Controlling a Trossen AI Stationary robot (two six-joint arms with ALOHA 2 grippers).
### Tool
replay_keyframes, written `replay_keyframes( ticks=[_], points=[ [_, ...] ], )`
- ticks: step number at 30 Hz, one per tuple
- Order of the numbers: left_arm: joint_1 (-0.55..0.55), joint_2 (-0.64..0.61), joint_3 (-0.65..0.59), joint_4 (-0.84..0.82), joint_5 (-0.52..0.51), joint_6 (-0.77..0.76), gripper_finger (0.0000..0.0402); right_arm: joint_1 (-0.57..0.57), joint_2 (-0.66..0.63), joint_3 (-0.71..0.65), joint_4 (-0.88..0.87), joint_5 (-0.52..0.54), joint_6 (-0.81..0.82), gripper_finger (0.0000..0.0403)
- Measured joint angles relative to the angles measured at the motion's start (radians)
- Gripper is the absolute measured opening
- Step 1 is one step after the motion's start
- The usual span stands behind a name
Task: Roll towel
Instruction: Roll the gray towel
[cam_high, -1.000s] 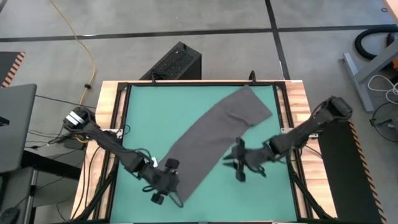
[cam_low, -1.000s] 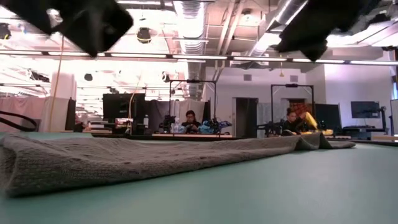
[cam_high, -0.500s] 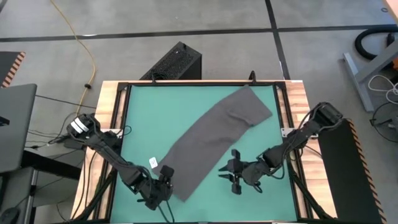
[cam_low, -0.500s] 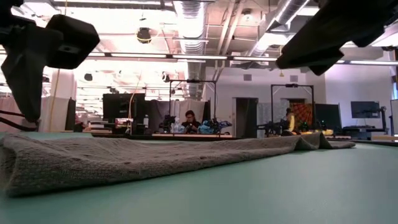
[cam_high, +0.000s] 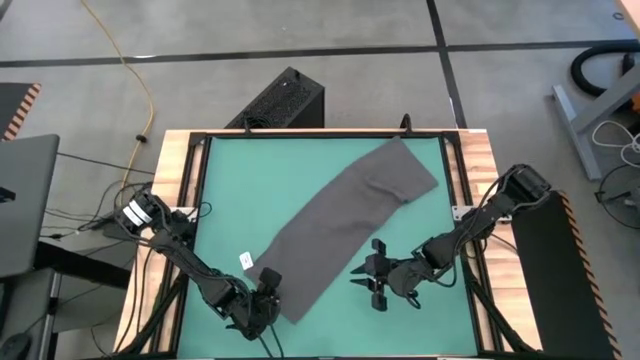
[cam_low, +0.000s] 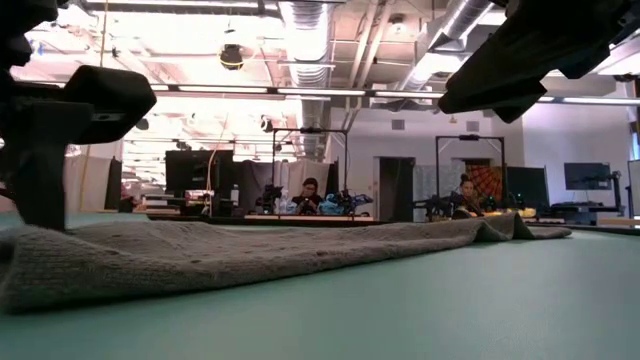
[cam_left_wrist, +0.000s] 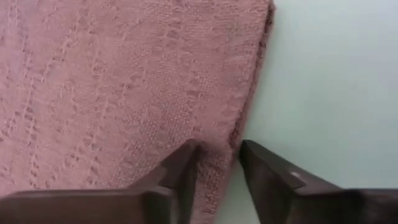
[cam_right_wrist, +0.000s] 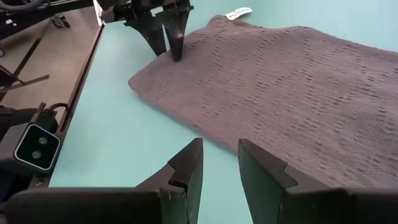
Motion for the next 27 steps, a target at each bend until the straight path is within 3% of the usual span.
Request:
replay_keyframes(
  ticks=[3, 5, 11, 17, 23, 27],
  points=[
    [0.002, 0.005, 0.016, -0.034, -0.009, -0.002, 0.0029, 0.000, 0.000, 0.000, 0.015, 0.000, 0.000, 0.0127],
    [0.016, 0.007, 0.026, -0.046, -0.018, -0.027, 0.0011, 0.002, 0.000, 0.000, 0.041, -0.001, 0.000, 0.0127],
    [0.076, -0.028, 0.073, -0.060, 0.089, -0.011, 0.0002, 0.032, 0.022, 0.000, 0.161, -0.005, -0.054, 0.0127],
    [0.167, -0.189, 0.098, -0.046, 0.236, 0.007, 0.0001, 0.046, 0.121, 0.032, 0.311, -0.021, -0.237, 0.0131],
    [0.260, -0.315, 0.085, -0.055, 0.349, -0.088, 0.0000, 0.033, 0.200, 0.201, 0.273, -0.047, -0.402, 0.0168],
    [0.280, -0.327, 0.083, -0.052, 0.369, -0.116, 0.0000, 0.023, 0.257, 0.362, 0.072, -0.052, -0.455, 0.0224]
  ],
)
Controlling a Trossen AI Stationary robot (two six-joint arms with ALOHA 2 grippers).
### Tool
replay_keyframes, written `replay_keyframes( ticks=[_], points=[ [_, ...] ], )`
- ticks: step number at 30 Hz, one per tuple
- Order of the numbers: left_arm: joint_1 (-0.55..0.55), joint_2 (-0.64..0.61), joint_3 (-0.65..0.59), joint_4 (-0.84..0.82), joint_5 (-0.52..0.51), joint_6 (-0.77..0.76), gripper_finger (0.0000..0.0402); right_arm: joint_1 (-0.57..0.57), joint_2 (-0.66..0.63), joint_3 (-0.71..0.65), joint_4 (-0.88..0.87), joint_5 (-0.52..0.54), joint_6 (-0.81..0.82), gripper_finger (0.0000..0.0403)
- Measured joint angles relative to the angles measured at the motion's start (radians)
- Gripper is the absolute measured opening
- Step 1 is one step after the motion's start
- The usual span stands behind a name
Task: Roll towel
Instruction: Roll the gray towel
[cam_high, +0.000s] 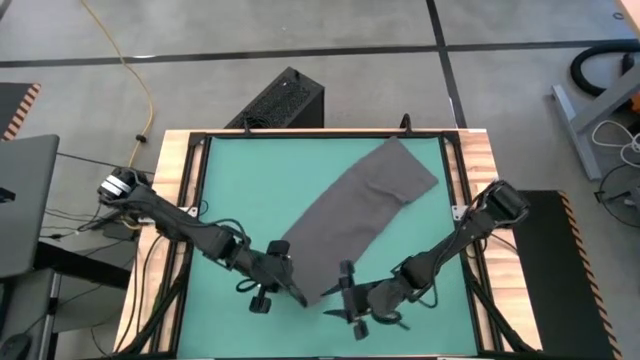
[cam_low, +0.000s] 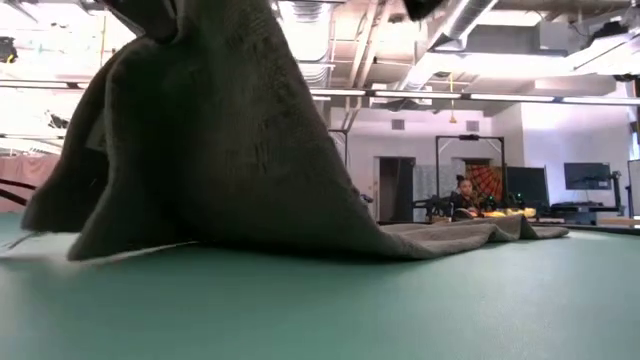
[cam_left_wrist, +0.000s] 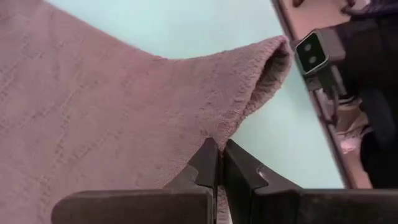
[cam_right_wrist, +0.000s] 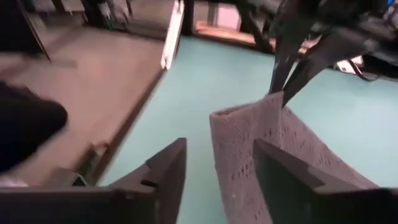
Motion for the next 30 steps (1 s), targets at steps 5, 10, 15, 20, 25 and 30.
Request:
replay_keyframes(
  ticks=[5, 10, 15, 20, 25, 30],
  points=[
    [0.001, 0.012, 0.000, -0.006, 0.003, -0.005, 0.0000, -0.006, 0.103, 0.183, -0.255, 0.001, -0.017, 0.0284],
    [0.001, 0.019, 0.000, 0.003, 0.000, -0.004, 0.0000, -0.014, 0.195, 0.306, -0.327, 0.053, 0.020, 0.0296],
    [-0.001, 0.024, 0.000, 0.010, 0.013, -0.003, 0.0000, -0.016, 0.261, 0.373, -0.342, 0.178, 0.055, 0.0295],
    [-0.010, 0.024, 0.000, 0.011, 0.024, 0.013, 0.0000, -0.015, 0.275, 0.382, -0.355, 0.235, 0.103, 0.0289],
    [-0.017, 0.024, 0.000, 0.010, 0.026, 0.028, 0.0000, -0.015, 0.273, 0.382, -0.365, 0.241, 0.126, 0.0254],
    [-0.017, 0.024, 0.000, 0.014, 0.026, 0.039, 0.0001, -0.016, 0.272, 0.382, -0.366, 0.240, 0.150, 0.0151]
  ],
)
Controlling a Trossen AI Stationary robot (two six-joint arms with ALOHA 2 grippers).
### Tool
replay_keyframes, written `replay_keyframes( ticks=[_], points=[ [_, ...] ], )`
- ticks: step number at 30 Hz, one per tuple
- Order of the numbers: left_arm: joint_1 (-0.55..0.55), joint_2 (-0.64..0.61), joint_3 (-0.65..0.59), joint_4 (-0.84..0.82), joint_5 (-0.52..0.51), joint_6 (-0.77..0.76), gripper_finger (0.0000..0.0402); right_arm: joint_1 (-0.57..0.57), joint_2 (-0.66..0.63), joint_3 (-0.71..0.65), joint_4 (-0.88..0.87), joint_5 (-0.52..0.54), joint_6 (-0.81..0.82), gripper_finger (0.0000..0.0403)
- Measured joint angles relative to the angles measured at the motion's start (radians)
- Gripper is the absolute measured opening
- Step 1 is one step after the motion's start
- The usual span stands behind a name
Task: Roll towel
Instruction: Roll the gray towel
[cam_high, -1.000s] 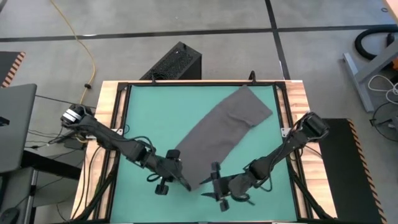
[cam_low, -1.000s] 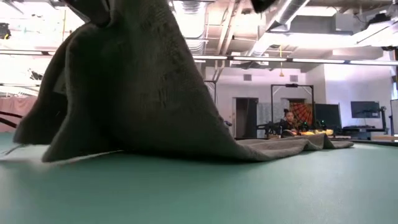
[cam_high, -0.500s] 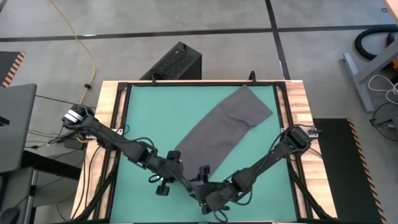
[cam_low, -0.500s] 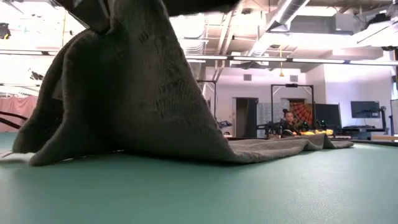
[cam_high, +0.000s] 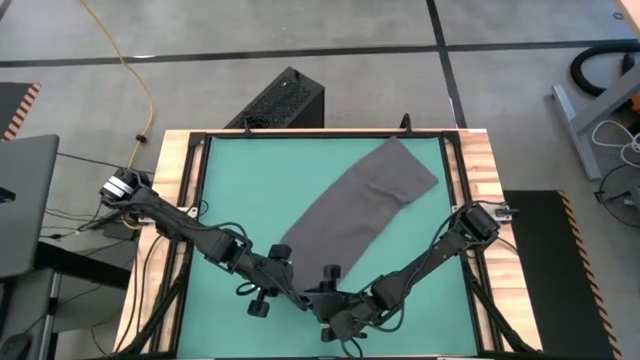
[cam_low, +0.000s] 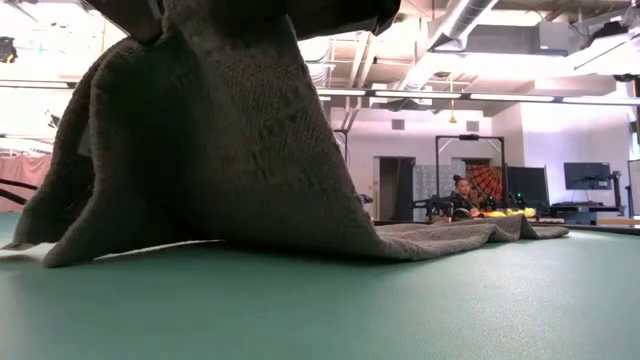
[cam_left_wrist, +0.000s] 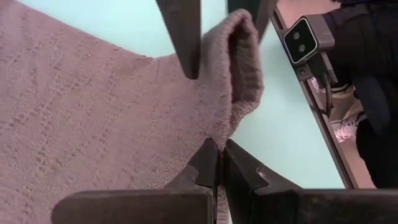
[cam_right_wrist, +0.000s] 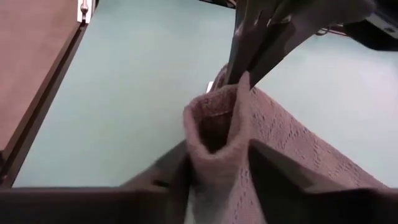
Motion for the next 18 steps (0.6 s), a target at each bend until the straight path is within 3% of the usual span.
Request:
replay_keyframes(
  ticks=[4, 5, 10, 18],
  points=[
    [-0.005, 0.000, 0.000, -0.002, -0.002, 0.018, 0.0023, 0.000, 0.000, 0.000, -0.001, -0.005, -0.005, 0.0034],
    [-0.011, 0.000, 0.000, -0.003, -0.003, 0.026, 0.0034, 0.000, 0.000, 0.000, -0.006, -0.006, -0.005, 0.0021],
    [-0.055, 0.003, 0.000, -0.018, -0.043, 0.033, 0.0102, 0.000, 0.000, 0.000, -0.070, -0.007, 0.029, 0.0026],
    [-0.119, 0.127, 0.000, -0.003, -0.303, -0.065, 0.0199, -0.013, -0.001, 0.000, -0.118, -0.008, 0.049, 0.0016]
  ],
)
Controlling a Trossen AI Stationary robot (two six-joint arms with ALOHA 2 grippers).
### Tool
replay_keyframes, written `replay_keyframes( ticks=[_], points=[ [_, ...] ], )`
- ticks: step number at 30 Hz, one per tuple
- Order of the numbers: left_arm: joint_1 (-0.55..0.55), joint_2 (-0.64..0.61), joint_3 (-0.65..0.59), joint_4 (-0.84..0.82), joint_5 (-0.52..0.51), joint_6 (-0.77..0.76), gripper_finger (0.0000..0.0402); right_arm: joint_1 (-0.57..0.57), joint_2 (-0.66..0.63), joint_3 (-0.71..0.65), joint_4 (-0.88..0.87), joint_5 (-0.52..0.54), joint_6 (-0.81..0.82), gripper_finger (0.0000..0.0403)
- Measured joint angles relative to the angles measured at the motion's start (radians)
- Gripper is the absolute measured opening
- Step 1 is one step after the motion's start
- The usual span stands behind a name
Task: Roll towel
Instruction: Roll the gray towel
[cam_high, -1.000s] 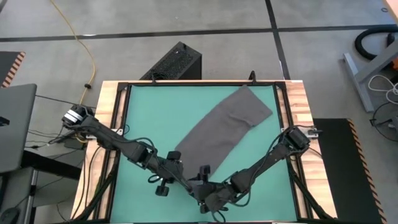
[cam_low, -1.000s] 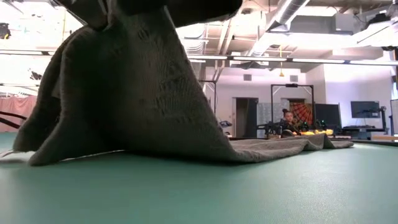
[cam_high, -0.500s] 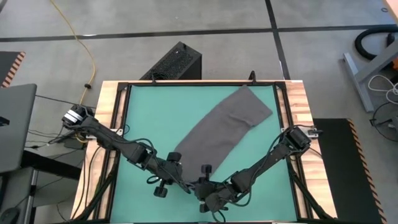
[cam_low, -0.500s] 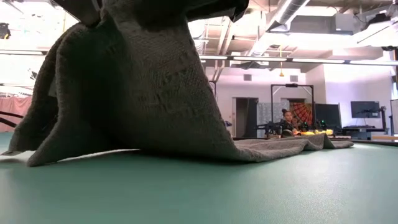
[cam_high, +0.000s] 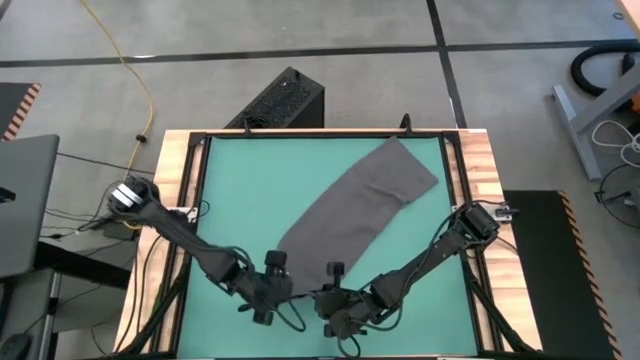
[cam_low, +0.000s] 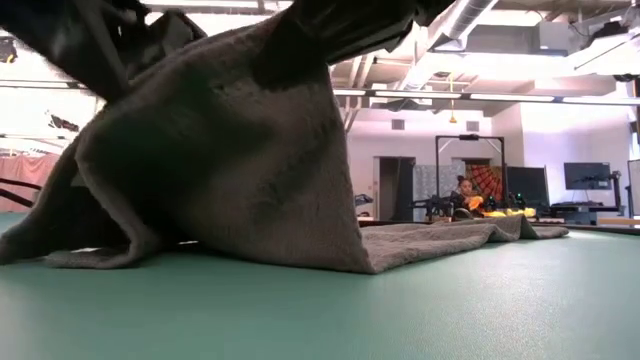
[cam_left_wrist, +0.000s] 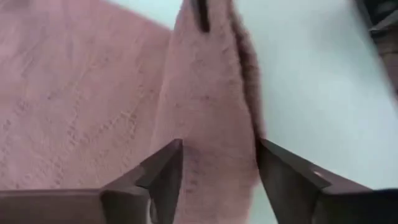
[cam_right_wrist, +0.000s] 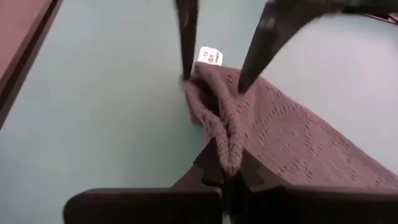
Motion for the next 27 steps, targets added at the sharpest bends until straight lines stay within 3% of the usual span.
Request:
replay_keyframes(
  ticks=[5, 10, 17, 24, 27],
  points=[
    [-0.029, 0.082, 0.000, 0.023, -0.062, -0.104, 0.0221, -0.017, 0.000, 0.000, -0.065, 0.000, 0.037, 0.0020],
    [-0.067, 0.080, 0.000, 0.015, -0.132, -0.176, 0.0221, -0.043, 0.000, 0.000, -0.126, -0.001, 0.084, 0.0019],
    [-0.093, 0.081, 0.002, 0.033, -0.321, -0.286, 0.0222, -0.068, 0.000, 0.000, -0.115, -0.030, 0.135, 0.0019],
    [-0.115, 0.114, 0.002, 0.092, -0.373, -0.296, 0.0222, -0.073, 0.000, 0.000, -0.153, -0.031, 0.152, 0.0019],
    [-0.153, 0.118, 0.003, 0.070, -0.435, -0.292, 0.0222, -0.081, -0.017, -0.001, -0.245, -0.030, 0.202, 0.0019]
  ],
)
